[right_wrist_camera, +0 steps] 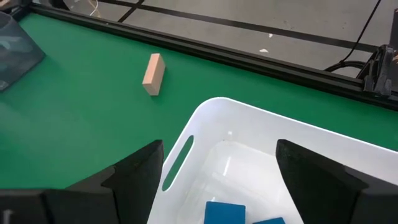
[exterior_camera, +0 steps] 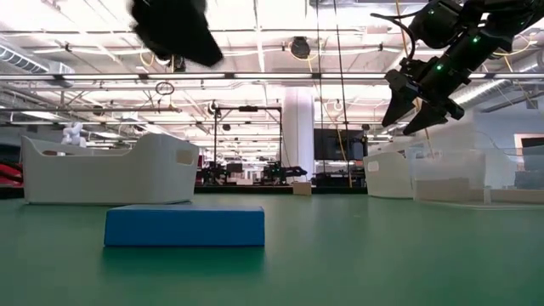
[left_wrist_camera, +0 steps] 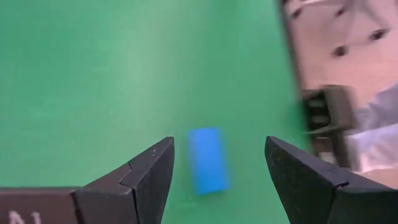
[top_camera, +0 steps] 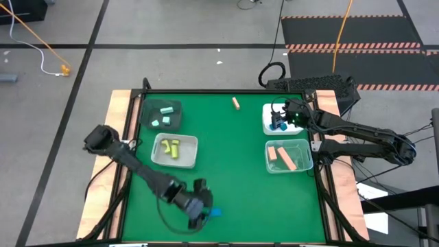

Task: Sort & place blocks by color
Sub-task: Put the blue block into the white bin

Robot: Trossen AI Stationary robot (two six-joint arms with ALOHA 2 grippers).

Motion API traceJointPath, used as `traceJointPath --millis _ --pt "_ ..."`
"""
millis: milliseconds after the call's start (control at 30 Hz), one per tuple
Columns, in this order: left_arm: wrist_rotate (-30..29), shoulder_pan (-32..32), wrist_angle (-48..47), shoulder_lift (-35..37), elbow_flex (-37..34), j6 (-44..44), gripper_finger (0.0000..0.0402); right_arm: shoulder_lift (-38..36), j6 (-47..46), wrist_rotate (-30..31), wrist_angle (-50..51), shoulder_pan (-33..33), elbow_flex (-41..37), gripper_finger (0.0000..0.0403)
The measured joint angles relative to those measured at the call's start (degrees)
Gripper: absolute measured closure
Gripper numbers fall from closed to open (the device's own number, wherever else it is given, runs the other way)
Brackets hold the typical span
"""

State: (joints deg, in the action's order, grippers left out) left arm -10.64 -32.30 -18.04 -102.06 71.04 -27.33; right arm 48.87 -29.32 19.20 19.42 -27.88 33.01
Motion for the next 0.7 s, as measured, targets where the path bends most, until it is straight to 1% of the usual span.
traceJointPath --millis 33,100,167,233,433,700 --pt "-0.6 -1.2 1.5 -0.9 0.0 -0.8 0.0149 0.0 0.0 0.0 -0.1 0.0 0.0 0.0101" --pt "-3.7 -3.2 1.5 -2.4 -0.1 -0.9 0.0149 0.0 0.0 0.0 -0.3 0.0 0.0 0.0101" --pt "-6.5 -3.9 3.6 -4.4 0.1 -1.1 0.0149 0.0 0.0 0.0 -1.0 0.0 0.0 0.0101" --pt "-7.5 -4.3 4.8 -5.9 0.3 -1.2 0.0149 0.0 0.0 0.0 -1.6 0.0 0.0 0.0101" --pt "-7.7 -4.1 9.4 -10.4 0.2 -2.3 0.0149 0.0 0.0 0.0 -2.1 0.0 0.0 0.0101" --pt "-7.8 -3.6 9.1 -15.1 0.2 -6.7 0.0149 0.0 0.0 0.0 -2.9 0.0 0.0 0.0101"
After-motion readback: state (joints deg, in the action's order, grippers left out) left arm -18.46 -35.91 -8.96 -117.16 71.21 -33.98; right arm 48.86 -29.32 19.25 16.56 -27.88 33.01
